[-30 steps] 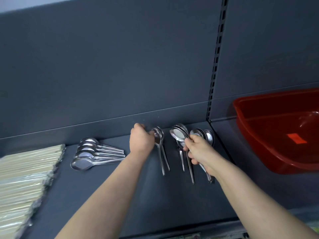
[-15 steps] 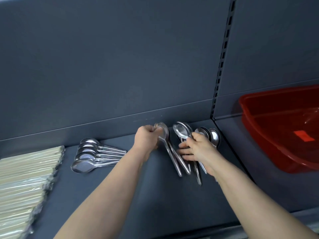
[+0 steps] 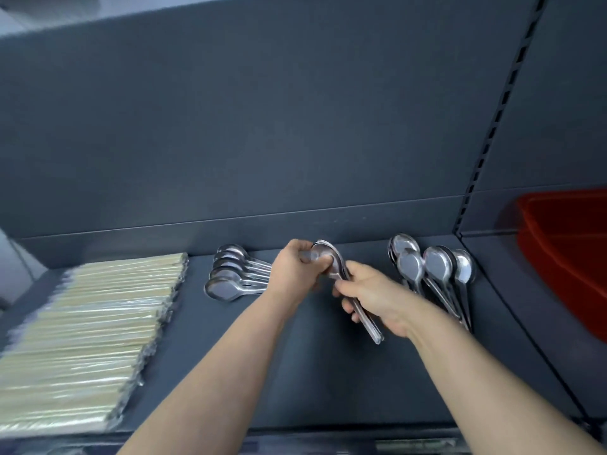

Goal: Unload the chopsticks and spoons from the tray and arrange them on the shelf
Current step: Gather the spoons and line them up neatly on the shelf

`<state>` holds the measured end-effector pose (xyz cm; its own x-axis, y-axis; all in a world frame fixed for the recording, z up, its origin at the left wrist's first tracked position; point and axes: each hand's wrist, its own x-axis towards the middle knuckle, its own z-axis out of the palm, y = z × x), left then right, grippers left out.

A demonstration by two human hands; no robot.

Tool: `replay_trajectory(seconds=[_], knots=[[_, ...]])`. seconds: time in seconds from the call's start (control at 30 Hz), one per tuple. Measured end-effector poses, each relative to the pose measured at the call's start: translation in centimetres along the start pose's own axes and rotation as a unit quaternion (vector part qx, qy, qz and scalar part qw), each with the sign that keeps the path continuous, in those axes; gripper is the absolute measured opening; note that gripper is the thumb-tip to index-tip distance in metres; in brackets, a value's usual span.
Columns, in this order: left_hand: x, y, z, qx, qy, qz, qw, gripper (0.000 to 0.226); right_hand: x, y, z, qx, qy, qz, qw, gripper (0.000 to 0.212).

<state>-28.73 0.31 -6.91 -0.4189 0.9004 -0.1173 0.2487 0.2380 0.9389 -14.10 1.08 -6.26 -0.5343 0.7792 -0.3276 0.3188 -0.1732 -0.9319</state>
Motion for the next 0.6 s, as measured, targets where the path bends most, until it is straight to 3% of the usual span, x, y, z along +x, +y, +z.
replay_trajectory(seconds=[0.1, 0.17, 0.27, 0.43, 0.6], knots=[[-0.7, -0.9, -2.8, 0.031, -0.004, 0.014, 0.999, 0.02, 0.7, -0.2, 2.2, -0.069, -0.021, 0.021, 0.997, 0.02], [-1.2, -1.6, -4.9, 0.051, 0.01, 0.02, 0.998, 0.022, 1.2, -0.7, 3.8, -0.177, -0.006, 0.02, 0.984, 0.016], [-1.9, -3.0, -8.0, 0.106, 0.038, 0.023, 0.993, 0.009, 1.7, -1.4, 6.3, -0.375, 0.03, -0.003, 0.926, 0.013], [-3.0, -5.7, -13.0, 0.184, 0.127, 0.036, 0.974, 0.016, 3.0, -1.6, 11.3, -0.458, 0.083, -0.102, 0.879, 0.02], [-3.1, -7.6, -15.4, 0.191, 0.153, 0.023, 0.969, 0.023, 3.9, -0.7, 14.8, -0.56, 0.147, -0.168, 0.798, 0.023]])
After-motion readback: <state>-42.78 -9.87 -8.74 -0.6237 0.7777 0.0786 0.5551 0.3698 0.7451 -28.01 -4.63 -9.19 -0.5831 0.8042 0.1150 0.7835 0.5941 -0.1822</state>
